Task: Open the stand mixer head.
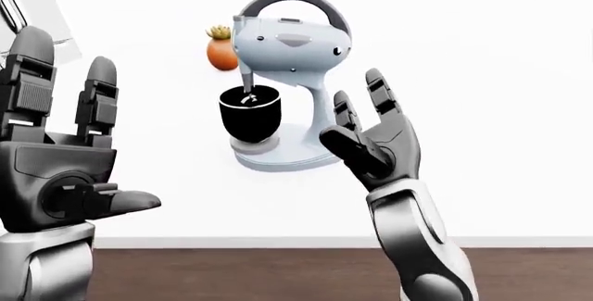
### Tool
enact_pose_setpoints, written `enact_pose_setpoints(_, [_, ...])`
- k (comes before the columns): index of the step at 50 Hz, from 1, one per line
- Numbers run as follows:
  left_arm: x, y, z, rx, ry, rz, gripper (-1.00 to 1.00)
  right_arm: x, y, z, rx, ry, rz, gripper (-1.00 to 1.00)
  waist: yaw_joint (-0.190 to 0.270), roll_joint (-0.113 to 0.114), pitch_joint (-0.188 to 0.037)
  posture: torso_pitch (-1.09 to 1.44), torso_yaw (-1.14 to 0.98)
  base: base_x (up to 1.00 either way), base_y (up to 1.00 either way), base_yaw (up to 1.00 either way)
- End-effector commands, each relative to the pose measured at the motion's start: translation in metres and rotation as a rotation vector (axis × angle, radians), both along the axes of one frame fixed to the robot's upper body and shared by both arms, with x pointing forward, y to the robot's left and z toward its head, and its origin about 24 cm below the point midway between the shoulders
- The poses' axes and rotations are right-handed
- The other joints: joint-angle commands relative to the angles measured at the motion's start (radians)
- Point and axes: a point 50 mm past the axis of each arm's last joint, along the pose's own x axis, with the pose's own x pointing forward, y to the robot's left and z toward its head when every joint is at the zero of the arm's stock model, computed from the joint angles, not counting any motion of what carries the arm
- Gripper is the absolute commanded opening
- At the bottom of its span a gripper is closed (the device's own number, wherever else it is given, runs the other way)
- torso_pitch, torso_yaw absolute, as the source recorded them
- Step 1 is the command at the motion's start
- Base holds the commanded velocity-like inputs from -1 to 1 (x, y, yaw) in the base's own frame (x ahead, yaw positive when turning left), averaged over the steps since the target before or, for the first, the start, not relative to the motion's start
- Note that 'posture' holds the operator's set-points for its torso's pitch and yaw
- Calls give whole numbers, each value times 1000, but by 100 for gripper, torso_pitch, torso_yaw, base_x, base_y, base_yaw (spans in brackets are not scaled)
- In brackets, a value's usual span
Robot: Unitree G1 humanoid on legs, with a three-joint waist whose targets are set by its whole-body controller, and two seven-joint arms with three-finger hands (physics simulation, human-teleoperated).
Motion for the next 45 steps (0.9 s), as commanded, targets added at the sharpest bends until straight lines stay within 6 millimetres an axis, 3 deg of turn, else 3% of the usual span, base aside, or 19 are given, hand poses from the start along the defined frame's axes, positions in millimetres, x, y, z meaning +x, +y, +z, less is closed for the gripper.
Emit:
enact_pose_setpoints(1, [-4,-1,9,3,-61,-6,97,-3,0,10,-9,-70,2,100,0,1,-4,-36,0,0,0,0])
enact_pose_setpoints(22, [-4,-2,8,2,-56,-5,96,0,7,-17,-83,-27,3,100,-3,2,-5,-36,0,0,0,0])
enact_pose_setpoints(45, [-3,-1,8,4,-56,3,96,10,15,-28,-63,62,12,100,-1,6,-3,-36,0,0,0,0])
